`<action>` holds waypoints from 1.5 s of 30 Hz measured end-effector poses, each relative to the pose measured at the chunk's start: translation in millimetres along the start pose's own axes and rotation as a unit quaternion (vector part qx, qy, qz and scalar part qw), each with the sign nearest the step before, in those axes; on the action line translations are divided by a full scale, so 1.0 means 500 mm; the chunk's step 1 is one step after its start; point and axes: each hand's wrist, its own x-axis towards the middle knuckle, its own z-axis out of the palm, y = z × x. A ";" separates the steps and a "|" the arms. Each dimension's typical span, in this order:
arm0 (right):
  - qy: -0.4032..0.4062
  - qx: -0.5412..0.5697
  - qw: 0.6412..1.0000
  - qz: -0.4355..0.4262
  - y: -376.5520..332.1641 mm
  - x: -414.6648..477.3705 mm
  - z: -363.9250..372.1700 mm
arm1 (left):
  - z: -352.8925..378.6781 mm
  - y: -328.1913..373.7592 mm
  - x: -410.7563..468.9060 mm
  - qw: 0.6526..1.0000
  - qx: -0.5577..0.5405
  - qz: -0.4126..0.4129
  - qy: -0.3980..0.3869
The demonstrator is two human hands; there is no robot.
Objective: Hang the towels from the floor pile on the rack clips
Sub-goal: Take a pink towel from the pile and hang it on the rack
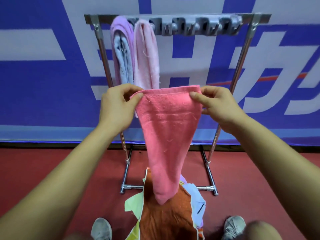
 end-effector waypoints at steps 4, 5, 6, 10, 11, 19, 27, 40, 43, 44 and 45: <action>0.005 -0.020 1.000 -0.002 -0.011 -0.011 -0.005 | 0.000 0.007 0.000 1.000 -0.002 -0.010 -0.002; 0.005 -0.021 1.000 -0.002 -0.012 -0.015 -0.006 | 0.001 0.008 -0.003 1.000 -0.004 -0.013 -0.002; 0.003 -0.019 1.000 0.001 -0.011 -0.019 -0.006 | 0.001 0.009 -0.006 1.000 -0.008 -0.017 -0.002; 0.003 0.003 0.999 0.033 -0.002 -0.028 -0.003 | 0.005 0.007 -0.012 0.998 -0.033 -0.047 -0.002; 0.004 0.012 0.999 0.044 0.001 -0.028 -0.001 | 0.007 0.005 -0.012 0.997 -0.052 -0.063 -0.007; -0.021 0.082 0.987 0.136 -0.008 -0.036 0.004 | 0.012 0.019 -0.006 0.972 -0.173 -0.161 -0.011; 0.003 0.193 0.960 0.202 -0.026 -0.055 0.031 | 0.041 0.042 -0.009 0.965 -0.157 -0.209 0.027; 0.008 -0.070 0.995 -0.066 -0.004 -0.127 0.113 | 0.098 0.128 -0.080 0.897 -0.347 -0.273 -0.003; 0.010 -0.104 0.991 -0.083 0.009 -0.139 0.110 | 0.104 0.130 -0.088 0.896 -0.358 -0.264 -0.005; 0.022 -0.109 0.990 -0.082 0.012 -0.139 0.107 | 0.106 0.130 -0.090 0.901 -0.352 -0.252 -0.016; 0.029 -0.105 0.991 -0.078 0.014 -0.139 0.103 | 0.106 0.129 -0.093 0.906 -0.346 -0.240 -0.032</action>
